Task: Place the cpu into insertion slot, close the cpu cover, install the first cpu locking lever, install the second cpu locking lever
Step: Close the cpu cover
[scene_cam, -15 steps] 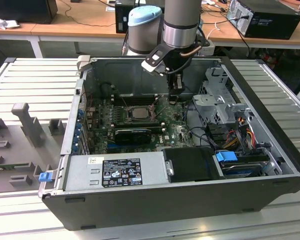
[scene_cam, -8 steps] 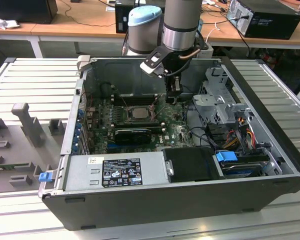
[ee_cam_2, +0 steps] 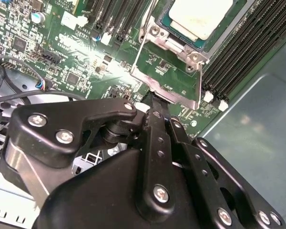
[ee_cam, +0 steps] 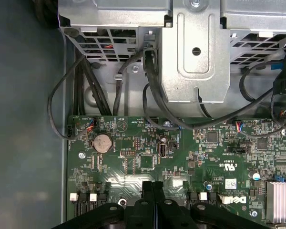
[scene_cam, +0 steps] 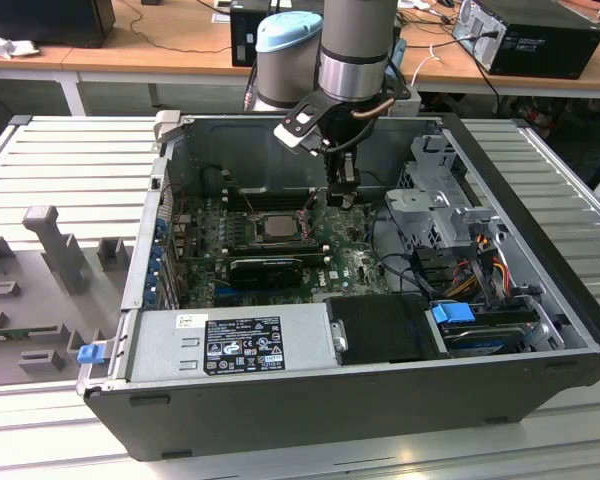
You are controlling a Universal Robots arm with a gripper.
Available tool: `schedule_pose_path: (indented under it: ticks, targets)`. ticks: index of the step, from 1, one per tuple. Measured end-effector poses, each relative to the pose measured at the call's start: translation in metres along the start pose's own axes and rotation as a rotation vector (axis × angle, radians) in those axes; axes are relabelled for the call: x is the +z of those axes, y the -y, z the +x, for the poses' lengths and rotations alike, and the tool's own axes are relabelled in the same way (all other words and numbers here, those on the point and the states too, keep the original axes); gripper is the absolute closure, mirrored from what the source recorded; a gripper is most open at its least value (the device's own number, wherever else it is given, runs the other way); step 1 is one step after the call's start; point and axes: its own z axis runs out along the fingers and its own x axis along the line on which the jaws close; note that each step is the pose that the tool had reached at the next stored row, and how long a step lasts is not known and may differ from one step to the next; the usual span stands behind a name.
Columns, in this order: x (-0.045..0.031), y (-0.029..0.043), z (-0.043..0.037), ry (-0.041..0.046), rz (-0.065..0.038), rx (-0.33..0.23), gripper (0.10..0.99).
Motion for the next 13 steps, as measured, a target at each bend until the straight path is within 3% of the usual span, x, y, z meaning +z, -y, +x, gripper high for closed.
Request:
schedule_pose_path:
  ticks: [13]
  targets:
    - [-0.0001,0.0029,0.0,0.0,0.0,0.0,0.98]
